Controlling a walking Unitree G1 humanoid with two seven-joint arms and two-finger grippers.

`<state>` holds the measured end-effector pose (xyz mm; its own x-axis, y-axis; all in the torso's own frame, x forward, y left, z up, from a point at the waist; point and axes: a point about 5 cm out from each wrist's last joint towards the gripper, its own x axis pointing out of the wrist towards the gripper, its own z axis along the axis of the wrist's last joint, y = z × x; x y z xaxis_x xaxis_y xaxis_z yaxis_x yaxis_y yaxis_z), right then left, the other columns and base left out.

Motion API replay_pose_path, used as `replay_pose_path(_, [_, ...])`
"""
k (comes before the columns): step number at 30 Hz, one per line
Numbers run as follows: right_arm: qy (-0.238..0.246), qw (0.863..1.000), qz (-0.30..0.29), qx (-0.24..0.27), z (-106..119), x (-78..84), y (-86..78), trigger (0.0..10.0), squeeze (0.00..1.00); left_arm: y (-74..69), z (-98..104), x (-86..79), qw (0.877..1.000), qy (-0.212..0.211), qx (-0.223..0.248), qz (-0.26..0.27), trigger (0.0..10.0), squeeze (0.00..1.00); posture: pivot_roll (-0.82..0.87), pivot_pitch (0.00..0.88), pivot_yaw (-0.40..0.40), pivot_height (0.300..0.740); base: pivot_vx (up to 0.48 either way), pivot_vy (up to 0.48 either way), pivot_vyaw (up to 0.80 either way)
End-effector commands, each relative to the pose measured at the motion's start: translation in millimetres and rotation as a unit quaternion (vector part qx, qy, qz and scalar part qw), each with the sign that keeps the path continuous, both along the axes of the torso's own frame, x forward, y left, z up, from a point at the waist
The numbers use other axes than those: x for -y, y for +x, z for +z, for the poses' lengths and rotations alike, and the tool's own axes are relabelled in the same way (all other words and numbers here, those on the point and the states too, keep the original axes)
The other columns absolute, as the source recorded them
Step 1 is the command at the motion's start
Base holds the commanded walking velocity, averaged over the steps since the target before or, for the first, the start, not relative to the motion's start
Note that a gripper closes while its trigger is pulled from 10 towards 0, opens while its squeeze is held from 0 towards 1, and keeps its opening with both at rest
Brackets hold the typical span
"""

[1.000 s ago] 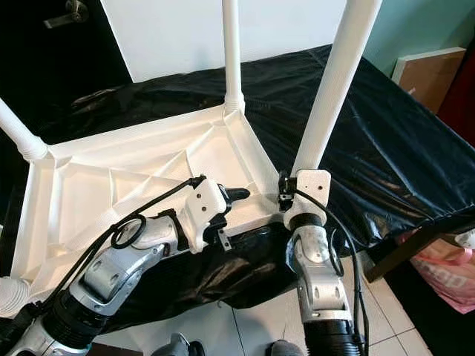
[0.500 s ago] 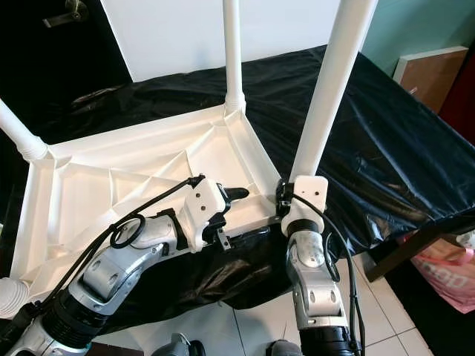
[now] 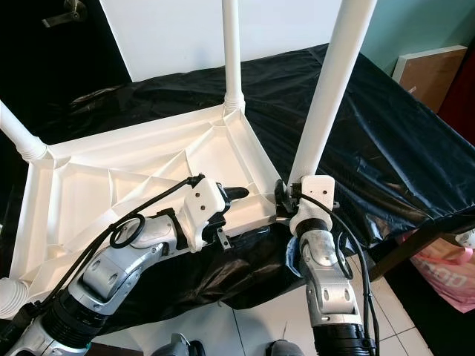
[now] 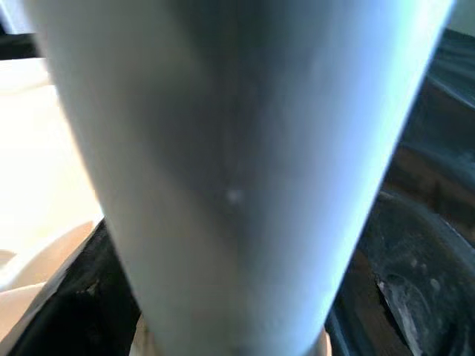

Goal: Building children table

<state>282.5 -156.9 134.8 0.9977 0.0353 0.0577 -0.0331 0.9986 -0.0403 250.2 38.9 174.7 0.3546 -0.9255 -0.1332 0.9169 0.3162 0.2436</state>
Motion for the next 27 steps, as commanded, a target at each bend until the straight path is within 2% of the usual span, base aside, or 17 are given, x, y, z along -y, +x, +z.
replay_pose_path(1, [0.004, 1.000, 0.018, 0.000, -1.6, -0.6, 0.1, 10.0, 0.00, -2.2, 0.3, -1.2, 1.000, 0.005, 0.002, -0.019, 10.0, 0.00, -0.08, 0.091, 0.051, 0.740, 0.000, 0.000, 0.00])
replay_pose_path(8, [-0.011, 0.994, 0.103, 0.020, 4.5, 6.2, 1.3, 10.0, 0.00, -2.1, 0.3, -1.1, 1.000, 0.004, 0.002, -0.018, 10.0, 0.00, -0.08, 0.095, 0.053, 0.740, 0.000, 0.000, 0.00])
replay_pose_path(11, [-0.018, 0.992, 0.122, 0.024, 6.2, 9.6, 2.4, 10.0, 0.00, -2.0, 0.3, -1.2, 1.000, 0.005, 0.002, -0.018, 10.0, 0.00, -0.08, 0.094, 0.056, 0.740, 0.000, 0.000, 0.00])
replay_pose_path(17, [-0.037, 0.981, 0.191, 0.024, 9.1, 19.6, 5.5, 10.0, 0.00, -1.0, -3.3, -2.7, 1.000, 0.005, -0.001, -0.015, 10.0, 0.00, -0.09, 0.104, 0.060, 0.740, 0.000, 0.000, 0.00])
replay_pose_path(26, [-0.041, 0.973, 0.225, 0.019, 7.2, 21.8, 7.6, 10.0, 0.00, 1.2, -9.0, -3.6, 1.000, -0.005, -0.002, -0.002, 10.0, 0.00, -0.09, 0.107, 0.059, 0.740, 0.000, 0.000, 0.00])
replay_pose_path(27, [-0.045, 0.969, 0.243, 0.015, 5.3, 22.2, 9.6, 10.0, 0.00, 2.8, -13.9, -4.3, 1.000, -0.006, -0.006, 0.008, 10.0, 0.00, -0.09, 0.113, 0.063, 0.740, 0.000, 0.000, 0.00])
